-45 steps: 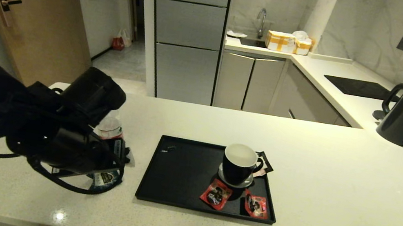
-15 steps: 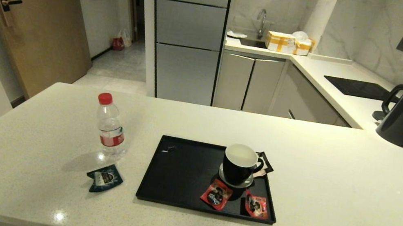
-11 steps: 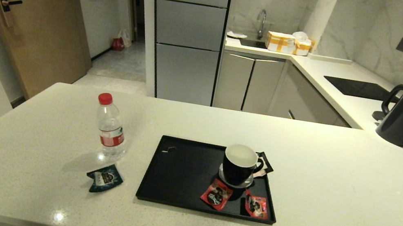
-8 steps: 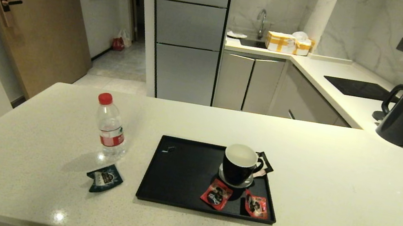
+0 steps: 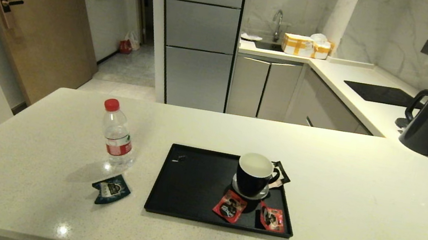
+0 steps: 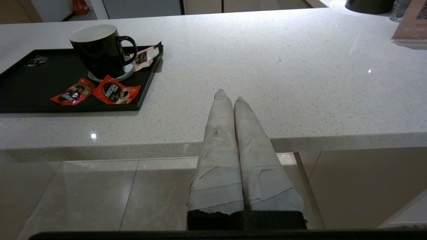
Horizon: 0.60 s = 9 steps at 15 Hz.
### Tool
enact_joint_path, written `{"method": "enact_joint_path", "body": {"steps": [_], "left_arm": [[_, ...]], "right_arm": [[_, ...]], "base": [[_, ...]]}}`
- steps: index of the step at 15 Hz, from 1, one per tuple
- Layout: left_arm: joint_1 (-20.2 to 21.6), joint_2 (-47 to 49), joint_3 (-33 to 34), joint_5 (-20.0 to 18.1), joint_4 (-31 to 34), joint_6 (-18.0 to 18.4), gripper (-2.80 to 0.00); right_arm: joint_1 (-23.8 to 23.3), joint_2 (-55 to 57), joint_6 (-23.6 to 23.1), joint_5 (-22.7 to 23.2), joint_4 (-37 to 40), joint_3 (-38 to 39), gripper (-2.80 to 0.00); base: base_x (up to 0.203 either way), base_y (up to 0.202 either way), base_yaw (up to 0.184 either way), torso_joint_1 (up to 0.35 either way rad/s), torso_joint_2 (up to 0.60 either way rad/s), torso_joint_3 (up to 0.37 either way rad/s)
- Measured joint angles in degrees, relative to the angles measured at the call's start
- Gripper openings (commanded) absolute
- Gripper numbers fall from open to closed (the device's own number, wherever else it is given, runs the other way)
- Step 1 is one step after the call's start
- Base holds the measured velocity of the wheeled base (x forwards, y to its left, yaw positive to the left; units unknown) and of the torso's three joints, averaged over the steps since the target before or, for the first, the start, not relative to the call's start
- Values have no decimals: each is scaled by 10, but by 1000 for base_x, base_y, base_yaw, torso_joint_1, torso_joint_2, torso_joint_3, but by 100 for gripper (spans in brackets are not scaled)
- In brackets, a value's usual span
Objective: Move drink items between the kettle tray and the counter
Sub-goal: Return the tea bag to its original position
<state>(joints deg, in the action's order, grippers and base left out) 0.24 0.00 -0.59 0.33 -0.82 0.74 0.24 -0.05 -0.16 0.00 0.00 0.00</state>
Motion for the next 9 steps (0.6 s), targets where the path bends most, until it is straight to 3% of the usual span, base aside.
{"method": "enact_joint_path", "body": {"steps": [9], "left_arm": [[0,-1,6,0,11,-5,-280]], "right_arm": [[0,0,0,0,0,0,-280]], "base": [[0,0,0,0,0,0]]}}
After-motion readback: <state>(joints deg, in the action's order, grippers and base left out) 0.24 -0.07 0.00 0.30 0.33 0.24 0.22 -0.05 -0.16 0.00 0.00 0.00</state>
